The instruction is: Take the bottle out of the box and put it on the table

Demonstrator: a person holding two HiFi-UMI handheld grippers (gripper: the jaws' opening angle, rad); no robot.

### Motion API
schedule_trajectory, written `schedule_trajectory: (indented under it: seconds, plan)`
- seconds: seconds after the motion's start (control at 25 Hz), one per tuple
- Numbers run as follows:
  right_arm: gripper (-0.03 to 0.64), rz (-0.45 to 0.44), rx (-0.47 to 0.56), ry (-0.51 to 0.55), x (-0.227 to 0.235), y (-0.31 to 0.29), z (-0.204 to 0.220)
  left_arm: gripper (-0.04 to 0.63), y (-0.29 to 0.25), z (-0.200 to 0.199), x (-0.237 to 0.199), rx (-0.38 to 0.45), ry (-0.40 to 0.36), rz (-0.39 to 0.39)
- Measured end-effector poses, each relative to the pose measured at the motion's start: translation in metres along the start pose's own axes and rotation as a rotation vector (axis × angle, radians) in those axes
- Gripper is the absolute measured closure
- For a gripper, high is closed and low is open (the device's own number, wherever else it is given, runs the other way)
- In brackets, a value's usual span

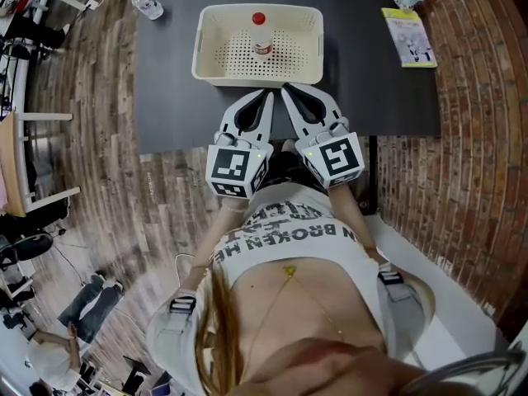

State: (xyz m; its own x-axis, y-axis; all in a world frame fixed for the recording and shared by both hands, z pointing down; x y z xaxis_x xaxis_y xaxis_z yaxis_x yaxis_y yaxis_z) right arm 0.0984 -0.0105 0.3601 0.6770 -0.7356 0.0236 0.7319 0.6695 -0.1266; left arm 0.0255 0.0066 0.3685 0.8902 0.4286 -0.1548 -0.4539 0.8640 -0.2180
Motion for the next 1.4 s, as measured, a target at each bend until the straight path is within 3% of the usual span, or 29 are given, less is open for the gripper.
schedule_trajectory:
  seconds: [0.48, 0.76, 1.16, 1.4]
  plan:
    - [0.607, -0.081, 0.002, 0.014, 0.037, -0.005, 0.001, 0.589, -0.029, -0.005, 0.001, 0.025, 0.031, -0.101]
    - [0.607, -0.079, -0.007, 0.018, 0.043, -0.013, 0.005, 0.589, -0.028, -0.010, -0.012, 0.028, 0.040, -0.124]
    - [0.607, 0.026, -0.031, -0.008, 0.042, -0.028, 0.007, 0.589, -0.042, -0.015, -0.035, 0.012, 0.023, -0.018]
    - [0.607, 0.075, -0.039, 0.003, 0.027, -0.082, -0.002, 0.589, -0.044, -0.020, -0.089, -0.008, 0.037, 0.042]
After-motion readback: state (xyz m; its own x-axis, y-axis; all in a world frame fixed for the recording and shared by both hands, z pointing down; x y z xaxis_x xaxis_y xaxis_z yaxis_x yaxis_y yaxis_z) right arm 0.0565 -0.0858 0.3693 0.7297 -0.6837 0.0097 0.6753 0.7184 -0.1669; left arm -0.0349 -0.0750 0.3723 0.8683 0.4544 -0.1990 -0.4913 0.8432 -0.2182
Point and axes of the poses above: the fingertips, and each gripper's own axes: y backward along the fingers, x to its right, z out of its underside, the point moved 4 cm from there along y, backward along the fingers, and after that the axes turned 1 degree about -y, right-handed, at the moved point
